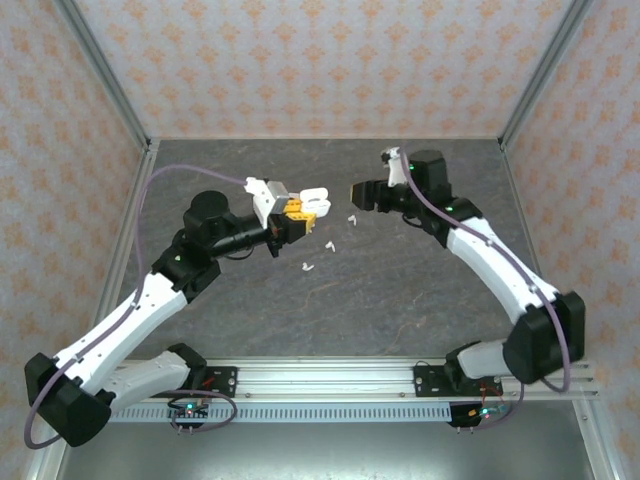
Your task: Insert the wireless bluetooth earbuds into the charging case
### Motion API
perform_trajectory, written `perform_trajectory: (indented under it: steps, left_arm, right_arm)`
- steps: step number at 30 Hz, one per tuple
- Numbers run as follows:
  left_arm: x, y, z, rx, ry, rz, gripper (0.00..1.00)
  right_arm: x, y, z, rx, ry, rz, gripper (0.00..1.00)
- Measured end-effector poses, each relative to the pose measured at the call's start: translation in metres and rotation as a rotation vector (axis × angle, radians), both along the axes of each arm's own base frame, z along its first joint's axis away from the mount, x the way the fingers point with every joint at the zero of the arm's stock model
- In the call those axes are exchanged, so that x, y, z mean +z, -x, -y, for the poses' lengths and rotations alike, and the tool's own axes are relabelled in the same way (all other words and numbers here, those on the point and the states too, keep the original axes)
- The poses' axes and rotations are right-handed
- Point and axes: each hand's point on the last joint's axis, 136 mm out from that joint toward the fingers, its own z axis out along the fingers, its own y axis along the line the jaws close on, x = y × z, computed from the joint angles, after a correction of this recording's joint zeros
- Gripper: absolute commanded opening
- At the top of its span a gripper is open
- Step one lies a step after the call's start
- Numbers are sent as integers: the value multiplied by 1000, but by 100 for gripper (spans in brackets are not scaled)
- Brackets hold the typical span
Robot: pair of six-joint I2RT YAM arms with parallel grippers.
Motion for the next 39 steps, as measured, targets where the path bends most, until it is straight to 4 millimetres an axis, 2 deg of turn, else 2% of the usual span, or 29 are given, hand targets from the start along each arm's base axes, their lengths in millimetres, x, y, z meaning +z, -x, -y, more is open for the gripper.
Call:
perform_trajectory:
  steps: [3, 6, 8, 17, 22, 30, 39]
  left_arm:
    - [8, 7, -4, 0, 8, 23, 2]
    - [17, 14, -8, -1, 19, 50, 2]
    - [21, 18, -11, -1, 24, 60, 2]
    - [25, 23, -13, -1, 22, 82, 2]
    - [25, 22, -13, 0, 22, 82, 2]
    - [25, 22, -14, 3, 22, 82, 2]
    - [25, 19, -15, 21, 21, 83, 2]
  right_arm:
    - [-49, 9, -20, 51, 61, -134, 61]
    - [-77, 25, -44, 122, 108, -199, 57]
    - [-89, 31, -54, 150, 134, -224, 55]
    - [-141, 3, -71, 169, 282, -272, 51]
    - [-154, -9, -82, 188, 327, -266, 51]
    - [-171, -46, -100, 182, 355, -240, 50]
    - [-196, -70, -117, 189, 370, -253, 49]
